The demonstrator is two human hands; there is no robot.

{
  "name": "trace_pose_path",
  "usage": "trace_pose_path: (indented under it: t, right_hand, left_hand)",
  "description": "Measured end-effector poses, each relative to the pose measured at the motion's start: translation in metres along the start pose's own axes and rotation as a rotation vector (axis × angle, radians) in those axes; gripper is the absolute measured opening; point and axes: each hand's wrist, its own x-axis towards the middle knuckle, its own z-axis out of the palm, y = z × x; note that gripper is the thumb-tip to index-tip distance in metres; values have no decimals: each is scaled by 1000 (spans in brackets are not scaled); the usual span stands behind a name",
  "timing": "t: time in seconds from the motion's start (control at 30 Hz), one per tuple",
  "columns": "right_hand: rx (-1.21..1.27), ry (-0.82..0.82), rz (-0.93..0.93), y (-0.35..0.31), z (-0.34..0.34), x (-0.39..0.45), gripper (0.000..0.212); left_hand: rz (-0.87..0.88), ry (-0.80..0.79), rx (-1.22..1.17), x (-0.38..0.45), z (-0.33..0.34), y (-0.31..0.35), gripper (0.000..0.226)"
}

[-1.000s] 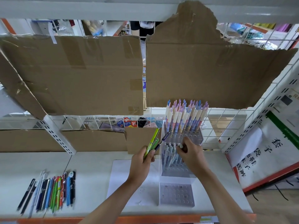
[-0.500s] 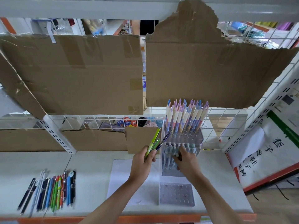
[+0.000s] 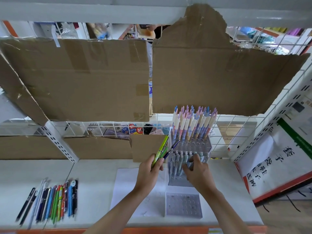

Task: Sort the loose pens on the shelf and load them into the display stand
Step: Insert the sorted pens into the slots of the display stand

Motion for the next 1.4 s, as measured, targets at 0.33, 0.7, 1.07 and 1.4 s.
trace_pose_path:
  t: [0.33, 0.7, 1.07, 1.4]
  right_hand:
    - [589, -116, 62, -42, -23, -7, 30]
    - [532, -175, -7, -41, -24, -8, 22]
    - [440, -160, 24, -43, -10, -22, 29]
    - [378, -152, 106, -28, 20, -33, 21]
  left_hand:
    - [68, -141, -56, -1, 12, 11, 30]
    - [10, -160, -56, 0, 13, 5, 25]
    - [-91, -113, 0, -14, 4, -26, 18]
    - [-102, -105, 119, -16, -10, -51, 17]
